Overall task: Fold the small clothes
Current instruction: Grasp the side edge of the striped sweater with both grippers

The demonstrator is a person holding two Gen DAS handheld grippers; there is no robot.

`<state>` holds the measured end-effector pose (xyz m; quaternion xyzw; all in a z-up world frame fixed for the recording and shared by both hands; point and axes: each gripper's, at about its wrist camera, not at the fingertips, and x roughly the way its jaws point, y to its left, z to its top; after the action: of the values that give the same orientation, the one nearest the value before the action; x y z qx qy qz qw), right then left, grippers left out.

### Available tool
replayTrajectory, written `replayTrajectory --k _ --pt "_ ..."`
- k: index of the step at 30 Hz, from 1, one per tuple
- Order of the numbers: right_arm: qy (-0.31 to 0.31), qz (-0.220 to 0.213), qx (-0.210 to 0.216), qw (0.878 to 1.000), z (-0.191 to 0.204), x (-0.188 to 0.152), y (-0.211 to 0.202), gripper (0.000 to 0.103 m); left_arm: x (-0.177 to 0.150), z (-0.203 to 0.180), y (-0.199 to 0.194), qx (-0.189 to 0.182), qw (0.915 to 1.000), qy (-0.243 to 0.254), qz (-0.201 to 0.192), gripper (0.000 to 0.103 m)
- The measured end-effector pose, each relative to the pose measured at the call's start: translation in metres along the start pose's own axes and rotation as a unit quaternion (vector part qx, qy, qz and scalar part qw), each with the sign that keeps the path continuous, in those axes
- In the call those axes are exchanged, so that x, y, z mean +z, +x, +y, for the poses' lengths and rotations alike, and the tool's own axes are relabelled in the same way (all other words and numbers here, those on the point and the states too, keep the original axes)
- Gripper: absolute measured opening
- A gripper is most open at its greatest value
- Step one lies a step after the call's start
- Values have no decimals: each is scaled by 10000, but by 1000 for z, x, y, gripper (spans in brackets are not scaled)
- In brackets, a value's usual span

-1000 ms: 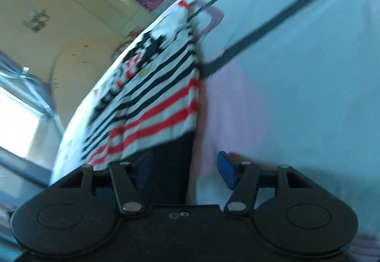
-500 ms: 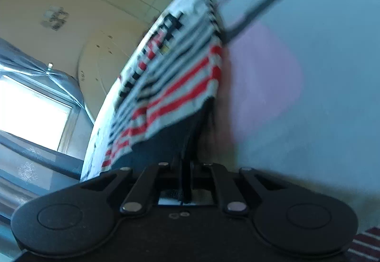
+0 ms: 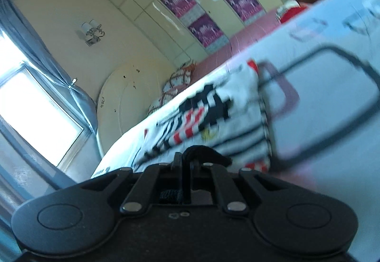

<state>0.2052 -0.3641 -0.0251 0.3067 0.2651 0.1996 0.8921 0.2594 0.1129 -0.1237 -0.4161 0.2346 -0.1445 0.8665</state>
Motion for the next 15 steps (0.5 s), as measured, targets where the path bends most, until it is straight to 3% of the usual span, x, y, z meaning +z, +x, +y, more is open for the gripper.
replayTrajectory --k 6,13,15 --pt "-335 -150 -246 9990 6 66 56 6 65 -14 74 -120 9996 261 79 6" --pt "-380 -112 -460 9982 -4 125 140 6 128 3 166 -201 9991 289 252 6" --pt "-304 -29 -516 9982 -13 137 168 6 141 11 193 -75 9989 301 354 6"
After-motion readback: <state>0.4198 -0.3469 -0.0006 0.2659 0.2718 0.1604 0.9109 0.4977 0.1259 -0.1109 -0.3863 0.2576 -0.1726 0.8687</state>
